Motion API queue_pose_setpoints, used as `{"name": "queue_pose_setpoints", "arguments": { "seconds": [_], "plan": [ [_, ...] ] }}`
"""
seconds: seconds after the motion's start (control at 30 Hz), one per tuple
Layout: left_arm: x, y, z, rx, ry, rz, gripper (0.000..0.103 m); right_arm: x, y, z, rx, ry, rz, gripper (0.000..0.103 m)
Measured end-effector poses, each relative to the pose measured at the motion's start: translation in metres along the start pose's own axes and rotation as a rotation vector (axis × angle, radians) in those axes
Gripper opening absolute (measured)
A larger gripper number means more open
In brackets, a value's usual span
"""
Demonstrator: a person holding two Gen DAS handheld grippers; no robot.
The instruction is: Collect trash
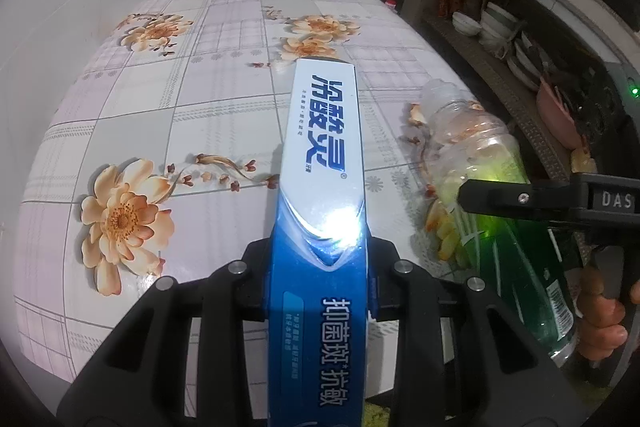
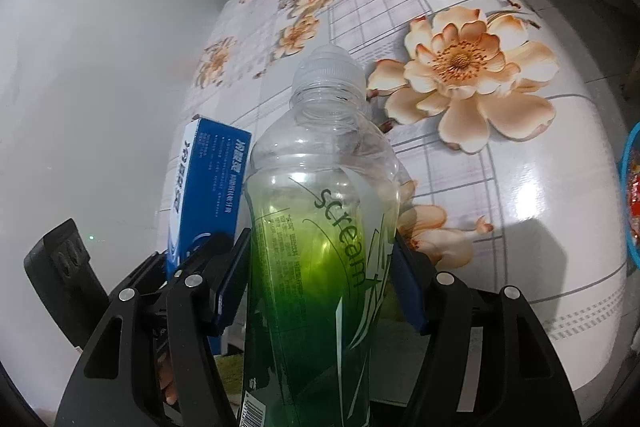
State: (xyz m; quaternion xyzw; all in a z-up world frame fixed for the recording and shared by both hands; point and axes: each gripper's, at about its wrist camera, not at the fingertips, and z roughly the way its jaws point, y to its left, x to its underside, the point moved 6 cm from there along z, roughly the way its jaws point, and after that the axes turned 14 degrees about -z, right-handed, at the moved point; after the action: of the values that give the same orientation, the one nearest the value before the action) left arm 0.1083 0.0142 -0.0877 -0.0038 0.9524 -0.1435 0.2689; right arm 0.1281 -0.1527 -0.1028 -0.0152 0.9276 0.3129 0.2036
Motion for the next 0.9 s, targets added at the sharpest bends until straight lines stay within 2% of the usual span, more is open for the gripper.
{"name": "queue_pose_setpoints", "arguments": {
  "seconds": [0.17,0.23,0.37,0.43,0.53,0.63,0.67,0.7,0.77,0.9],
  "plan": [
    [-0.003,-0.016,-0.008,0.05,0.001,0.033,0.031,0.004,0.001,-0.016,-0.06,-0.067,0.029,0.063],
    [-0.007,-0.037,-0.009,0.078,0.006,0.083,0.031,0.008,-0.006,-0.03,-0.076,-0.104,0.048,0.063],
    [-0.012,-0.091,-0.006,0.185,0.059,0.155,0.031,0.017,-0.042,-0.083,-0.076,-0.224,0.124,0.063],
    [-0.014,-0.132,-0.001,0.252,0.096,0.207,0.031,0.026,-0.066,-0.117,-0.041,-0.292,0.167,0.063],
    [-0.011,-0.196,0.01,0.338,0.156,0.276,0.031,0.052,-0.112,-0.176,0.066,-0.401,0.25,0.063],
    [0.001,-0.266,0.025,0.411,0.226,0.35,0.031,0.097,-0.167,-0.227,0.197,-0.479,0.376,0.063],
    [0.006,-0.285,0.03,0.426,0.247,0.366,0.031,0.11,-0.182,-0.235,0.231,-0.483,0.411,0.063],
    [0.016,-0.314,0.041,0.455,0.3,0.388,0.031,0.127,-0.201,-0.243,0.272,-0.482,0.459,0.063],
    [0.037,-0.353,0.064,0.458,0.389,0.413,0.031,0.153,-0.233,-0.242,0.3,-0.458,0.547,0.063],
    [0.08,-0.403,0.118,0.374,0.504,0.499,0.031,0.19,-0.293,-0.217,0.303,-0.371,0.682,0.063]
  ]
}}
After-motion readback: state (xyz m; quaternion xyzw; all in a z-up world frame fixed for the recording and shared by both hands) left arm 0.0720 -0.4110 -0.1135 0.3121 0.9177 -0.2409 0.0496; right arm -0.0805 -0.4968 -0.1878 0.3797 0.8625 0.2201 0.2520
